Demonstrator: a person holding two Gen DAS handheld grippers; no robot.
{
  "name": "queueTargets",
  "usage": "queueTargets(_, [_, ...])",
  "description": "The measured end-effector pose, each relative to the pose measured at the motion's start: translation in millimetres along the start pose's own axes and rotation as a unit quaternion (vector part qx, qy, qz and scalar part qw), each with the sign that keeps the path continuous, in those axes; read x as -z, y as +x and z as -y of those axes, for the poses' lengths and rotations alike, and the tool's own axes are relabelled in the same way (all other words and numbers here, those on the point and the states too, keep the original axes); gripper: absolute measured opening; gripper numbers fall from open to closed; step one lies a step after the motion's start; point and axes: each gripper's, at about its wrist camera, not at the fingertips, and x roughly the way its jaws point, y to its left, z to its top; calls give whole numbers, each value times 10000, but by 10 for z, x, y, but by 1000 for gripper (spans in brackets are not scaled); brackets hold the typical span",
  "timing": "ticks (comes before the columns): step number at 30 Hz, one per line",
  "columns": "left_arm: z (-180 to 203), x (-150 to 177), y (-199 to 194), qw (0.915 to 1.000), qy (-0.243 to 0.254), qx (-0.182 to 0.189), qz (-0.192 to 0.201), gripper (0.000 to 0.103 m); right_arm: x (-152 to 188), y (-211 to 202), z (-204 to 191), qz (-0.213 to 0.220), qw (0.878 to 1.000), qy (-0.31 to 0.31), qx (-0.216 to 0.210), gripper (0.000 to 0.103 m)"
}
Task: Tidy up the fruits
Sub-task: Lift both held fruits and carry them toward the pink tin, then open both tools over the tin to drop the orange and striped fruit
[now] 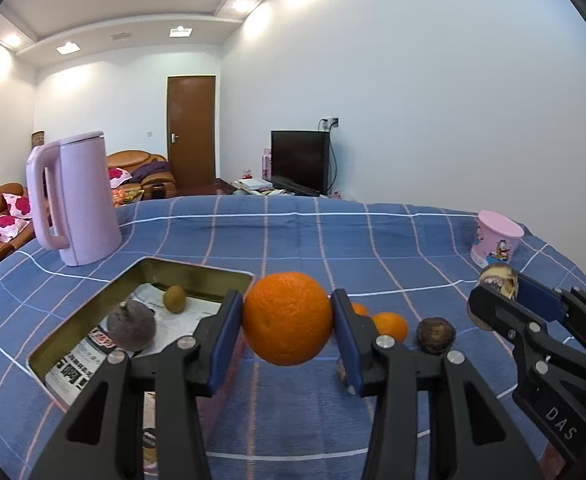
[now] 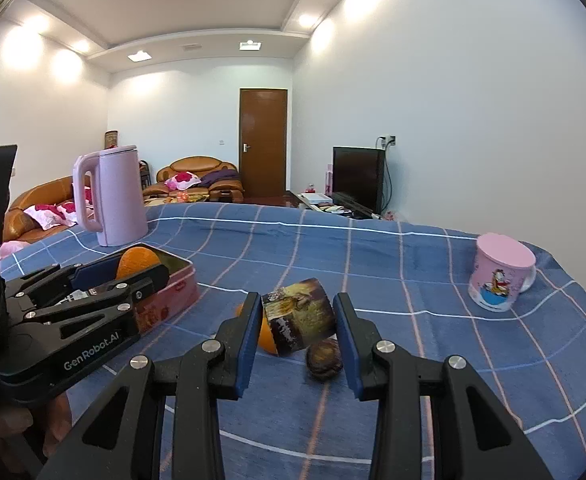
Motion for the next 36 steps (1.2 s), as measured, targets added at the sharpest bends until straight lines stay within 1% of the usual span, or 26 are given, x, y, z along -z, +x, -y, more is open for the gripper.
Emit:
queueTargets(8, [-266, -32, 1, 9996, -115, -243, -73, 47, -112, 92, -273, 30, 9995, -108, -307, 38])
queueTargets(20, [-792, -67, 24, 9966, -397, -694, -185, 47, -217, 272, -742, -30, 9968, -259, -757, 38])
queueTargets(27, [-1141, -56, 33, 9933, -566, -967, -278, 47, -234, 448, -1082, -137, 9935, -422, -1050, 38])
queueTargets(36, [-1422, -7, 70, 9903, -687, -1120, -449, 47, -198, 627, -1464, -328, 9874, -707, -1375, 38])
